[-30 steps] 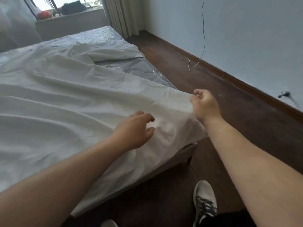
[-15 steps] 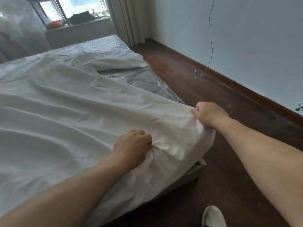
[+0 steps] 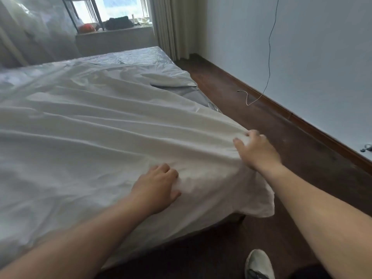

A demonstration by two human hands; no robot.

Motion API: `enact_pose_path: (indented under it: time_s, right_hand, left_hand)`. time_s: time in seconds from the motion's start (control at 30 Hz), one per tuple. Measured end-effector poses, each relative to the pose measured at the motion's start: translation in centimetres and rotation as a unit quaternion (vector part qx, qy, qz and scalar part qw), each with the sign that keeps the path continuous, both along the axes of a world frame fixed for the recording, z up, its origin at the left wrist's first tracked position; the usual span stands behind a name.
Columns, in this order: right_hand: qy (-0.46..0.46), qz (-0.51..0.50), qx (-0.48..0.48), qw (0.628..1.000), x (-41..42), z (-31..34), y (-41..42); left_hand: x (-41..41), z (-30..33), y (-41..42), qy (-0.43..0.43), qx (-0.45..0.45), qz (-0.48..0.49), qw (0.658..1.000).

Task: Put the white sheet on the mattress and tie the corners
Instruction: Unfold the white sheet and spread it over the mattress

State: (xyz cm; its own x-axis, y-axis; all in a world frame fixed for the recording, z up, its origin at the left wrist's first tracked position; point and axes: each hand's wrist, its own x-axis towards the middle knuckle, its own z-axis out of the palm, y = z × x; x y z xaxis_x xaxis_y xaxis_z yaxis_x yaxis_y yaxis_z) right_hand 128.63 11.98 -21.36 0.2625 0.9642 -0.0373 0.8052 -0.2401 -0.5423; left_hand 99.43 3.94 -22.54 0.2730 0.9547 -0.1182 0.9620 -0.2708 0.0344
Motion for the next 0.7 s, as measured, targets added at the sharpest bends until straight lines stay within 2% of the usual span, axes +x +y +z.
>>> enact_pose_path:
  time_s: [0.07, 0.13, 0.27, 0.4, 0.53, 0.63, 0.7]
  right_hand:
    - [-0.030, 0.070, -0.094, 0.993, -4.1, 0.1, -1.1]
    - [-0.074, 0.114, -0.147, 0.980, -6.6, -1.3, -2.4]
    - [0.004, 0.130, -0.098, 0.987, -7.7, -3.2, -4.5]
    - [-0.018, 0.117, -0.076, 0.990, -7.0, -3.4, -5.1]
    - [-0.032, 0.111, -0.019, 0.993, -6.4, -3.1, -5.4]
    - [-0.018, 0.150, 0.066, 0.986, -7.6, -2.4, -5.8]
    - [-0.002, 0.203, 0.080, 0.976, -8.9, -2.2, -6.2]
  left_hand:
    - [-1.4, -0.3, -0.7, 0.022, -0.003, 0.031, 0.999]
    - [-2.6, -0.3, -1.4, 0.042, 0.004, 0.048, 0.998]
    - [-4.7, -0.2, -3.0, 0.056, 0.019, 0.040, 0.997]
    - [-5.0, -1.1, -3.7, 0.082, 0.033, 0.027, 0.996]
    - [-4.0, -0.9, -3.8, 0.049, 0.048, 0.011, 0.998]
    - [-4.4, -1.2, -4.5, -0.001, -0.063, -0.016, 0.998]
    - [-5.2, -1.5, -5.8, -0.046, -0.127, -0.014, 0.991]
